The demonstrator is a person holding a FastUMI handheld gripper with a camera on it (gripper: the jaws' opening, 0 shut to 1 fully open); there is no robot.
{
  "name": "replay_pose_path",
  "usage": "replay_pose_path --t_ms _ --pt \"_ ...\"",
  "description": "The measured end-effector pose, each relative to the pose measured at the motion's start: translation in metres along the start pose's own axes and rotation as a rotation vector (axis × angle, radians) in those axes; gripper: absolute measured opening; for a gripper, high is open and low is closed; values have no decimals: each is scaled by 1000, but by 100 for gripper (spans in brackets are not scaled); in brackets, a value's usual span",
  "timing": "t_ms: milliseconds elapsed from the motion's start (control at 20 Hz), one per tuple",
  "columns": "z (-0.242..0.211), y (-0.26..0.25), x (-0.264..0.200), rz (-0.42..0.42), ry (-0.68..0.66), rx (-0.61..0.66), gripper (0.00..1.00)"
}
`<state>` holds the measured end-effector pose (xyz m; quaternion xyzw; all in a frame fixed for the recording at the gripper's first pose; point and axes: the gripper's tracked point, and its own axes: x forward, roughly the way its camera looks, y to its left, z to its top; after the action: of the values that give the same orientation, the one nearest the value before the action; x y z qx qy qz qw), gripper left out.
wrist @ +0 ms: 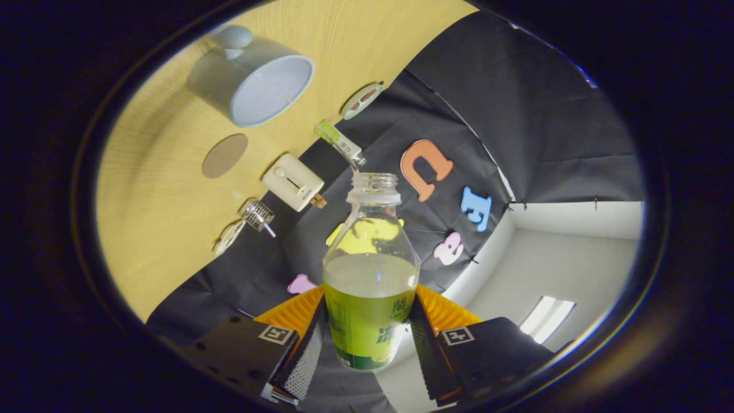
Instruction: Take the bottle from table, then pour the juice into the cup, finally place the bottle on the coaster
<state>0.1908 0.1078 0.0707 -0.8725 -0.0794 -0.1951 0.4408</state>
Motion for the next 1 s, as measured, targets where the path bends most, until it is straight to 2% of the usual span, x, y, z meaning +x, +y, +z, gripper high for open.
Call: replay_pose_path --t_ms 450,600,850,1000 --pt "-6 -10 1 -29 3 -10 78" --pt "-14 -12 6 -25 16 28 78" --pt "-33 2 14 68 84 228 79" --pt "-32 31 18 220 133 438 79"
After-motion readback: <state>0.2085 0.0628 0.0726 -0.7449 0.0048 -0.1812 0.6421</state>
